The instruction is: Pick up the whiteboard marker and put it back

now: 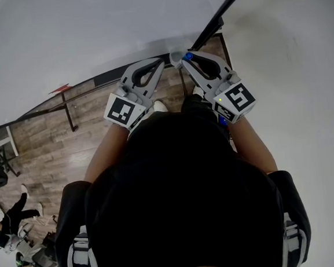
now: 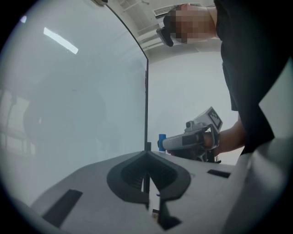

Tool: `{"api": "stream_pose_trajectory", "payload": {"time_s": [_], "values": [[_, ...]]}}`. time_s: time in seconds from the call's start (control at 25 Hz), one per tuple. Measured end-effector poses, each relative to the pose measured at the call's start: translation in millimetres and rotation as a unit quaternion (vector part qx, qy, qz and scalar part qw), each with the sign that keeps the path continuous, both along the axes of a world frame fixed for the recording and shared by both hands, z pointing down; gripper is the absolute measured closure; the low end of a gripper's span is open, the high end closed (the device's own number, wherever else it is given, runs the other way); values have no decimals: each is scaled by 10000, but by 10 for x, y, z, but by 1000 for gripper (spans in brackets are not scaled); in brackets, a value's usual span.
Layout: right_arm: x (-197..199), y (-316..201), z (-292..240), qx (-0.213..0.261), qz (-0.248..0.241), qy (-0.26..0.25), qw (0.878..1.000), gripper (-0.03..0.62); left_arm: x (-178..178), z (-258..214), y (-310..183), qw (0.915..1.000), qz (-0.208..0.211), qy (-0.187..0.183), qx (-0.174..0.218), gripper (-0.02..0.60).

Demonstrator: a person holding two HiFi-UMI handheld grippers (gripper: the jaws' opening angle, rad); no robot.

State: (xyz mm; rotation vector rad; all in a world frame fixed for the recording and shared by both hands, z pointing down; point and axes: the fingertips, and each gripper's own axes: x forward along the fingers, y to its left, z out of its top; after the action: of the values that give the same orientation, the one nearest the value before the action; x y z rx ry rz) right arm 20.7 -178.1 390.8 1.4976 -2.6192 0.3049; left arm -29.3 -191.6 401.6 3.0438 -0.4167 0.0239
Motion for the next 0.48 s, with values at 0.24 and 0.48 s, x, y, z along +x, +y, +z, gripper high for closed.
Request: {"api": "stream_pose_trajectory", "payload": {"time_s": [0.24, 0.48], "values": [[86, -82, 51, -32, 48, -140, 9999, 533, 51, 28, -72, 9999, -28, -86, 89, 578], [98, -114, 28, -29, 40, -142, 9999, 533, 54, -40, -94, 9999, -90, 63, 127, 578]]}}
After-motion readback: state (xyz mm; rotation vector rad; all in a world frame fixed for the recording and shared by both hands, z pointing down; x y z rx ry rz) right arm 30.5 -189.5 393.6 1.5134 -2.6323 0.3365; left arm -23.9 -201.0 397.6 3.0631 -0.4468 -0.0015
